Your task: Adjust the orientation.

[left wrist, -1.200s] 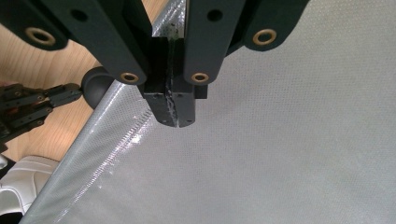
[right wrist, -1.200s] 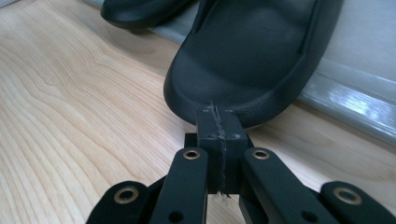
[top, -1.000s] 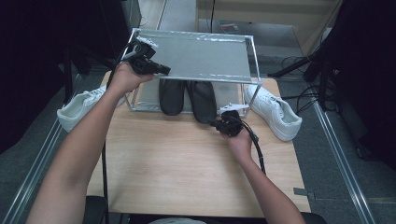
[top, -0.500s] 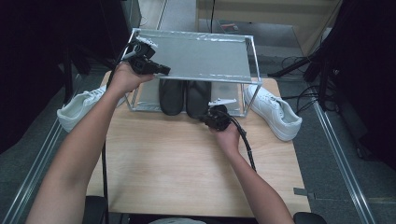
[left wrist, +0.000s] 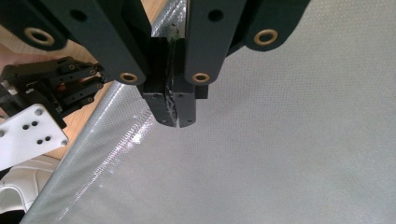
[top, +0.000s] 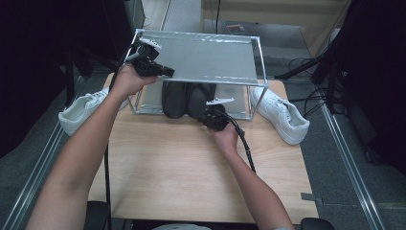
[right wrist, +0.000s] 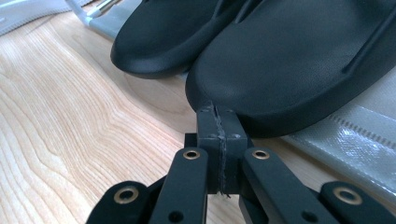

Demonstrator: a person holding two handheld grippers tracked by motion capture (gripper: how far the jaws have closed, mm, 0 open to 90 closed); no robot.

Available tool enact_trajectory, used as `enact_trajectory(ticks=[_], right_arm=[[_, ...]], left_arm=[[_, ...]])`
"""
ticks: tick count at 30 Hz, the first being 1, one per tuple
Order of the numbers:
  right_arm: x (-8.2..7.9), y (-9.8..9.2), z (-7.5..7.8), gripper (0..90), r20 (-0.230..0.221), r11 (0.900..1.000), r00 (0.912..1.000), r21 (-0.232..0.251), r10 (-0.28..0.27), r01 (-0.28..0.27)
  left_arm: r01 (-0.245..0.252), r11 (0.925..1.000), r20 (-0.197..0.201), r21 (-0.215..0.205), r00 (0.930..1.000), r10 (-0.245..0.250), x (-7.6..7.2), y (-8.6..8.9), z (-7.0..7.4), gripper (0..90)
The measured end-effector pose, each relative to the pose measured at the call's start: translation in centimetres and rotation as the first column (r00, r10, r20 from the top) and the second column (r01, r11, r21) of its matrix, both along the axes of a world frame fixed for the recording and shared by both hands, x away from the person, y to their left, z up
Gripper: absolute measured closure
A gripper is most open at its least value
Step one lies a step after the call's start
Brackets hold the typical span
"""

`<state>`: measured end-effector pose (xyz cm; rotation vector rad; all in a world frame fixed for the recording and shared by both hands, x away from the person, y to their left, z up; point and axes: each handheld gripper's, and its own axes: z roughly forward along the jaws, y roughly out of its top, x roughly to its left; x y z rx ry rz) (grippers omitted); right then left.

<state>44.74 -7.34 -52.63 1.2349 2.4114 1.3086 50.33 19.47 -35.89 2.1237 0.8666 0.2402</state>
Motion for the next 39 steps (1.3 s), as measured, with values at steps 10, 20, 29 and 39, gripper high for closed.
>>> enact_trajectory(ticks=[10, 20, 29, 39], right_arm=[[-1.3, -0.6, 0.6, 86.9, 0.000, 0.999, 0.9994, 0.020, 0.033, -0.033], [-3.5, -2.4, 2.4, 75.4, 0.030, 0.995, 0.9967, 0.058, 0.075, -0.076], [-5.5, -4.5, 4.0, 65.7, 0.061, 0.989, 0.9920, 0.093, 0.111, -0.116], [-7.2, -6.5, 4.2, 50.7, 0.059, 0.986, 0.9910, 0.105, 0.120, -0.126]], left_arm=[[-0.004, 0.9996, -0.007, -0.028, 1.0000, 0.004, -0.1, 0.3, 0.1, 82.3], [-0.002, 0.9993, -0.018, -0.037, 0.9998, 0.001, -1.2, 0.9, 1.7, 57.4], [0.020, 0.9993, -0.014, -0.032, 0.9997, -0.020, -4.0, 1.0, 2.8, 42.4], [0.047, 0.9987, 0.000, -0.019, 0.9989, -0.047, -6.2, 0.2, 2.0, 38.4]])
